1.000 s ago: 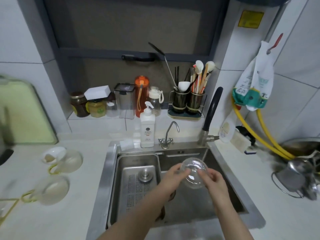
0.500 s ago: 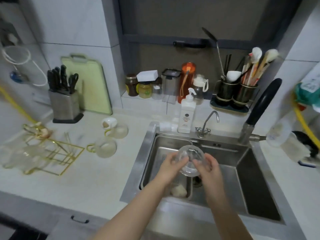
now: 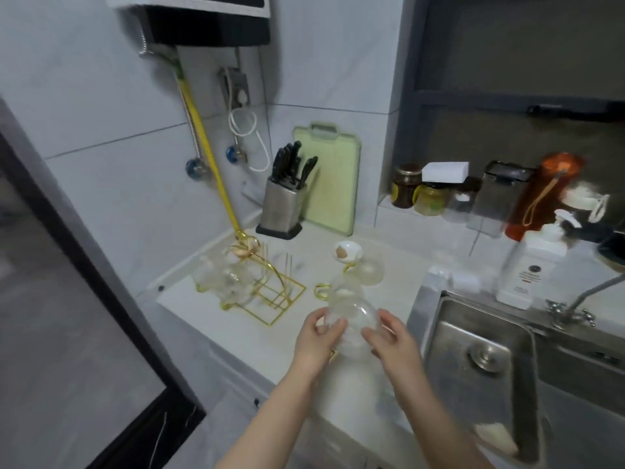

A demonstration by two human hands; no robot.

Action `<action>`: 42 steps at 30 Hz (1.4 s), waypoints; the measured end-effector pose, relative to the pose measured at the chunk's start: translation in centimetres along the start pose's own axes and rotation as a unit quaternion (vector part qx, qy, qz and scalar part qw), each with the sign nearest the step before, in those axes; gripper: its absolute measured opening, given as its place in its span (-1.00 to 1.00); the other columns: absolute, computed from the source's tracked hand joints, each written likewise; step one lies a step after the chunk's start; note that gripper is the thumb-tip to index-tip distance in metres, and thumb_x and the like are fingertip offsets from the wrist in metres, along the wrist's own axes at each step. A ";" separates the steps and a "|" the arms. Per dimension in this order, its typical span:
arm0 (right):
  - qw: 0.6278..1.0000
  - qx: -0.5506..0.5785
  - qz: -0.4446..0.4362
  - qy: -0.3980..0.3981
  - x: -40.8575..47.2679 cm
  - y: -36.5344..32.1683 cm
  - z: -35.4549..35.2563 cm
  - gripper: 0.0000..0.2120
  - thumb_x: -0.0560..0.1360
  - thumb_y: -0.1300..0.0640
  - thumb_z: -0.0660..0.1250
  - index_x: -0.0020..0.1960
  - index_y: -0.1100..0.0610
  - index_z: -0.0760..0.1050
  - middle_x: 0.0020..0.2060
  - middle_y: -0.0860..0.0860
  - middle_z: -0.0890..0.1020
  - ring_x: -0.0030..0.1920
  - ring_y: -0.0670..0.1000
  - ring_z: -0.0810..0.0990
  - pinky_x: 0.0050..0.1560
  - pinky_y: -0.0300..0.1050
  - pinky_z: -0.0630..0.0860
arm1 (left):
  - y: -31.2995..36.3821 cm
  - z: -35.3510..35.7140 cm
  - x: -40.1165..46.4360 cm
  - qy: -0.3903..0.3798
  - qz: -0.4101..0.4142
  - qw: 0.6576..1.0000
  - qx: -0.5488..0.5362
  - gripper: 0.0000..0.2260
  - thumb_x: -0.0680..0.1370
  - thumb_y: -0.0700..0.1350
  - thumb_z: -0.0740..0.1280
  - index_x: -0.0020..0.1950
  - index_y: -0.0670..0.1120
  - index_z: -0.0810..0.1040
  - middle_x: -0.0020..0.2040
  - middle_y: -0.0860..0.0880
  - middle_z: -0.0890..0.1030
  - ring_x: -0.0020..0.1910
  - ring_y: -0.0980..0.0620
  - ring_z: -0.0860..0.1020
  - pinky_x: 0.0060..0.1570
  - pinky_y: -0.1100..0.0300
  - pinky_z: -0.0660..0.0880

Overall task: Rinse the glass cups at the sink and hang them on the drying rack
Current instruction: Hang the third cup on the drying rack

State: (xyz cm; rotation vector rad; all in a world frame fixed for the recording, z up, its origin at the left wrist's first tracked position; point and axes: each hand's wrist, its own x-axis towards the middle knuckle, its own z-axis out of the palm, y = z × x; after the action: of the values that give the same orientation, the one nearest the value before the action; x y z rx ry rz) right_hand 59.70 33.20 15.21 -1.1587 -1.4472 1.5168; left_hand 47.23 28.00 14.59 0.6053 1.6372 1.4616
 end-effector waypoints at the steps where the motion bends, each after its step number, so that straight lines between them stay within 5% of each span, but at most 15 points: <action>1: 1.000 -0.009 -0.001 -0.008 0.1 -0.5 2.0 -0.46 0.39 0.20 0.45 0.33 0.16 0.40 0.21 0.04 0.55 0.24 0.07 0.52 0.31 0.12 0.42 | 0.2 -2.0 0.5 0.011 0.004 1.000 -0.001 -0.65 0.50 -0.11 0.40 0.26 -0.08 0.42 -0.16 -0.02 0.63 -0.27 0.16 0.63 -0.24 0.33 0.51; 4: 0.999 -0.028 -0.011 -0.038 0.9 -1.1 7.9 -0.59 0.42 0.23 0.42 0.25 0.15 0.47 0.02 -0.08 0.59 0.07 -0.06 0.57 0.21 -0.02 0.48 | 0.9 -7.5 2.0 0.036 0.008 0.999 -0.003 -0.64 0.51 -0.08 0.39 0.26 -0.08 0.39 -0.17 0.02 0.61 -0.27 0.17 0.61 -0.24 0.31 0.51; 8: 0.999 -0.031 0.006 -0.044 2.5 -0.9 14.8 -0.42 0.27 -0.02 0.42 0.26 0.06 0.44 0.17 0.04 0.56 0.19 0.04 0.54 0.24 0.10 0.48 | 1.4 -13.6 4.2 0.064 -0.002 0.998 -0.017 -0.63 0.51 -0.05 0.39 0.26 -0.08 0.36 -0.18 0.03 0.58 -0.28 0.16 0.57 -0.37 0.39 0.45; 11: 0.998 -0.044 0.018 -0.044 3.8 -0.5 18.8 -0.62 0.38 0.13 0.46 0.15 0.06 0.43 0.15 0.04 0.57 0.20 0.06 0.53 0.23 0.12 0.48 | 1.3 -17.2 6.1 0.079 -0.017 0.996 -0.028 -0.59 0.51 -0.04 0.39 0.28 -0.09 0.35 -0.14 0.02 0.55 -0.21 0.14 0.53 -0.30 0.32 0.43; 16: 0.996 -0.082 0.025 -0.038 5.9 -0.1 22.9 -0.66 0.44 0.15 0.41 0.18 0.05 0.44 0.10 -0.06 0.52 0.21 0.02 0.49 0.25 0.11 0.47 | 0.7 -20.7 9.3 0.091 -0.051 0.994 -0.010 -0.52 0.50 0.05 0.38 0.33 -0.09 0.36 0.06 -0.09 0.57 -0.12 0.03 0.52 -0.15 0.21 0.43; 20: 0.994 -0.096 0.041 -0.022 7.1 0.4 24.4 -0.56 0.46 0.15 0.39 0.31 0.16 0.42 0.11 -0.05 0.49 0.24 0.02 0.47 0.29 0.10 0.44 | 0.2 -21.7 11.6 0.078 -0.080 0.994 0.002 -0.49 0.52 0.07 0.34 0.40 -0.09 0.31 0.26 -0.12 0.50 0.02 -0.02 0.52 -0.13 0.21 0.39; 23: 0.992 -0.111 0.053 -0.014 8.0 1.1 24.7 -0.56 0.46 0.13 0.39 0.31 0.17 0.43 0.15 0.03 0.53 0.20 0.07 0.51 0.25 0.14 0.46 | -0.2 -21.6 12.9 0.071 -0.098 0.992 0.022 -0.51 0.53 0.04 0.35 0.38 -0.11 0.32 0.21 -0.08 0.50 -0.14 0.08 0.51 -0.27 0.25 0.40; 28: 0.989 -0.119 0.086 -0.009 9.8 2.6 24.6 -0.56 0.45 0.14 0.39 0.30 0.17 0.45 0.10 0.07 0.55 0.12 0.09 0.54 0.23 0.16 0.48 | -1.2 -21.4 14.3 0.071 -0.142 0.987 0.018 -0.51 0.51 0.02 0.37 0.36 -0.11 0.35 0.27 -0.11 0.49 0.15 -0.10 0.53 0.09 0.07 0.48; 42: 0.983 -0.144 0.096 -0.057 12.1 4.6 23.4 -0.58 0.48 0.18 0.34 0.32 0.14 0.41 0.02 0.03 0.51 0.09 0.07 0.52 0.19 0.10 0.50 | -3.7 -19.9 15.5 0.117 -0.155 0.979 0.055 -0.48 0.49 0.07 0.38 0.37 -0.11 0.37 0.23 -0.12 0.54 0.15 -0.11 0.55 0.17 -0.01 0.52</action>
State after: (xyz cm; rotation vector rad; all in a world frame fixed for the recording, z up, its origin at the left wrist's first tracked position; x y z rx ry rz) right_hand 34.02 36.21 8.23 -1.4377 -1.7158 1.5614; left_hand 23.14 28.59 6.30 0.2255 1.9077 1.2535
